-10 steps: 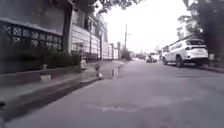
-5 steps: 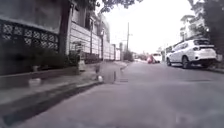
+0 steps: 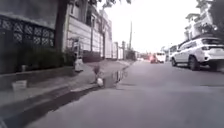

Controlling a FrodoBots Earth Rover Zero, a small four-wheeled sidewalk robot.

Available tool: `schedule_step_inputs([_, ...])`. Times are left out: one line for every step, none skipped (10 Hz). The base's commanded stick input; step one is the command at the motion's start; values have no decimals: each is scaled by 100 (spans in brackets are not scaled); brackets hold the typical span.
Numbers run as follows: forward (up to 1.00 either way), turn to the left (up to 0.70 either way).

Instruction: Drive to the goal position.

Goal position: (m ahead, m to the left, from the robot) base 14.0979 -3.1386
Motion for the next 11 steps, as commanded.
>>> schedule_step_inputs([100,-40])
schedule_step_inputs([100,-40])
schedule_step_inputs([100,-40])
schedule_step_inputs([100,-40])
schedule_step_inputs([100,-40])
schedule_step_inputs([100,-40])
schedule_step_inputs([100,-9])
schedule_step_inputs([100,0])
schedule_step_inputs([100,0])
schedule_step_inputs([100,0])
schedule_step_inputs([100,0])
